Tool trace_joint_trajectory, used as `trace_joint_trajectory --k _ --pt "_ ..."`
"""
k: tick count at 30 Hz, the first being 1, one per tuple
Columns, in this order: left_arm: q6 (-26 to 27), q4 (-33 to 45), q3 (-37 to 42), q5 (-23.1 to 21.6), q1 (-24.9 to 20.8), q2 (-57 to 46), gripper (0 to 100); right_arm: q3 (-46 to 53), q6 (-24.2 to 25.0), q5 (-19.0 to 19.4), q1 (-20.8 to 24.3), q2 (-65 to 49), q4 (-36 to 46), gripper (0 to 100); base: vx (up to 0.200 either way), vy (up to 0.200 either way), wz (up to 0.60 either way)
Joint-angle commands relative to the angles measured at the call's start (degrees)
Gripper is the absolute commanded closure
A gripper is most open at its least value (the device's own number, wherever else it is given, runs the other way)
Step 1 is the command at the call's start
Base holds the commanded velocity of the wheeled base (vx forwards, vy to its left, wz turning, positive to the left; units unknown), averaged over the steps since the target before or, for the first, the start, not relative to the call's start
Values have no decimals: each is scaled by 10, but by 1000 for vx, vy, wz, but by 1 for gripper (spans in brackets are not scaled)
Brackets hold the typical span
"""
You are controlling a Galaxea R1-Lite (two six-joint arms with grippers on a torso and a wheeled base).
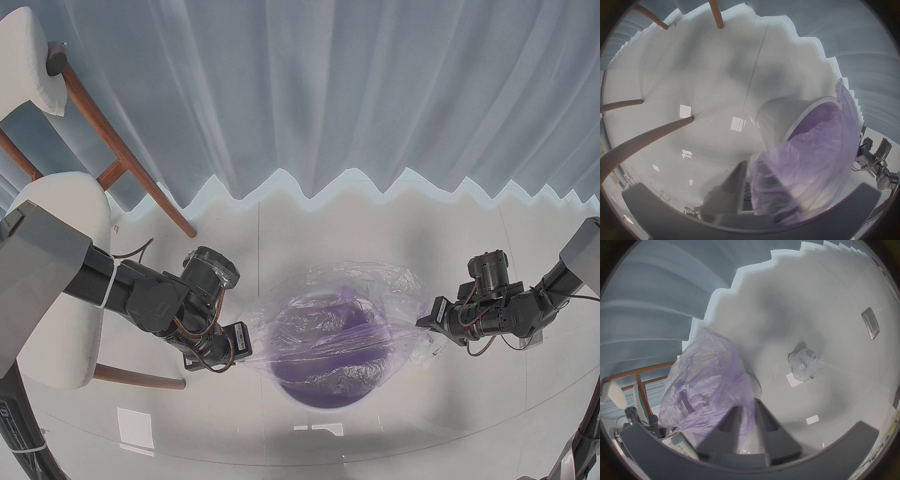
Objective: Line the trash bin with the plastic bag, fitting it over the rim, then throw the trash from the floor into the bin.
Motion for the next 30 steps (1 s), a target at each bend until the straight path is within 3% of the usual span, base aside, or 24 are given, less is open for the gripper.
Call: trace_joint_trajectory --k 1,3,4,5,7,15,18,23,24,25,30 --pt "-8 -7 2 2 -2 -24 0 5 20 2 2 -28 -2 0 0 0 0" --pt "-9 -6 4 -1 -2 -34 0 4 34 2 3 -38 -1 0 0 0 0" --pt "-9 -1 12 -4 -5 -62 0 5 83 2 7 -70 2 0 0 0 0" --pt "-9 -1 12 -4 -5 -62 0 5 83 2 7 -70 2 0 0 0 0" --pt "-8 -1 66 -12 -8 -127 0 15 186 14 23 -132 11 0 0 0 0" --pt "-4 -15 211 -76 -20 -271 0 33 270 15 92 -206 87 0 0 0 0" --pt "-4 -70 278 -71 -15 -314 0 29 345 9 147 -179 92 0 0 0 0" --pt "-8 -207 368 -33 4 -385 0 9 362 -33 184 -100 87 0 0 0 0" --pt "-8 -207 368 -33 4 -385 0 9 362 -33 184 -100 87 0 0 0 0" --pt "-8 -271 419 -17 14 -416 0 -9 373 -41 192 -74 88 0 0 0 0" --pt "-8 -376 510 -18 36 -467 0 -69 410 -41 192 -19 88 0 0 0 0"
